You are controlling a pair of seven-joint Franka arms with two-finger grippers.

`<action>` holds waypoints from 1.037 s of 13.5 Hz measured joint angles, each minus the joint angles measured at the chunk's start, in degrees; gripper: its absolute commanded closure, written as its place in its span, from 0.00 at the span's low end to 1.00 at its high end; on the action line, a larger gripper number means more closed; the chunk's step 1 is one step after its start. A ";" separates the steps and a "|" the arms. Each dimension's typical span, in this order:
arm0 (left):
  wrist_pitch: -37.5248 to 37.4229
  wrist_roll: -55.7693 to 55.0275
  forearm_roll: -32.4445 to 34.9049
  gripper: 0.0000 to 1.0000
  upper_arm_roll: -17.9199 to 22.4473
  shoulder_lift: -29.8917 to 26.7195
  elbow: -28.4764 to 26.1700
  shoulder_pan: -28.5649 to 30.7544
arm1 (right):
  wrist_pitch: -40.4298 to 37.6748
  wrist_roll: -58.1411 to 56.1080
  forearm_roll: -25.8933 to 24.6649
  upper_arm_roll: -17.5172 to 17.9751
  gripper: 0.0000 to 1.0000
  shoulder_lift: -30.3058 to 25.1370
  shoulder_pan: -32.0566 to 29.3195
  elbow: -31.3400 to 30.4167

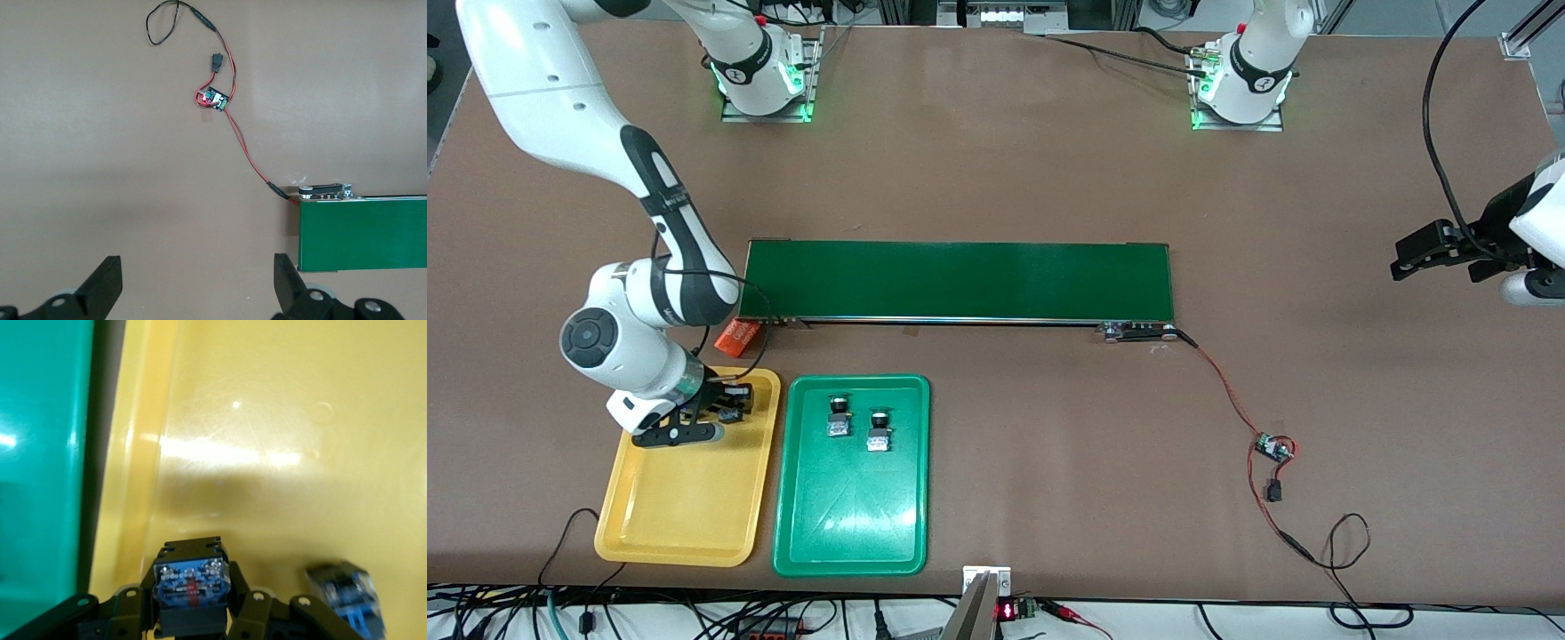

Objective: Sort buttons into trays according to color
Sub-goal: 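Carry the orange-base button to the yellow tray with the right gripper, then lower the button into the yellow tray and open the right gripper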

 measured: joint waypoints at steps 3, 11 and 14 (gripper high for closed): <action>0.00 0.00 0.00 0.00 0.00 0.00 -0.15 0.00 | 4.87 -0.18 -0.40 -0.02 0.84 2.71 -0.01 0.24; 0.00 -0.60 0.00 0.00 0.03 -0.74 -0.39 0.32 | 4.89 -0.32 -0.41 -0.06 0.00 2.91 -0.05 0.74; 0.00 -2.22 0.00 0.00 0.03 -1.00 -0.57 0.32 | 4.08 -0.55 -0.46 -0.06 0.00 2.44 -0.15 1.65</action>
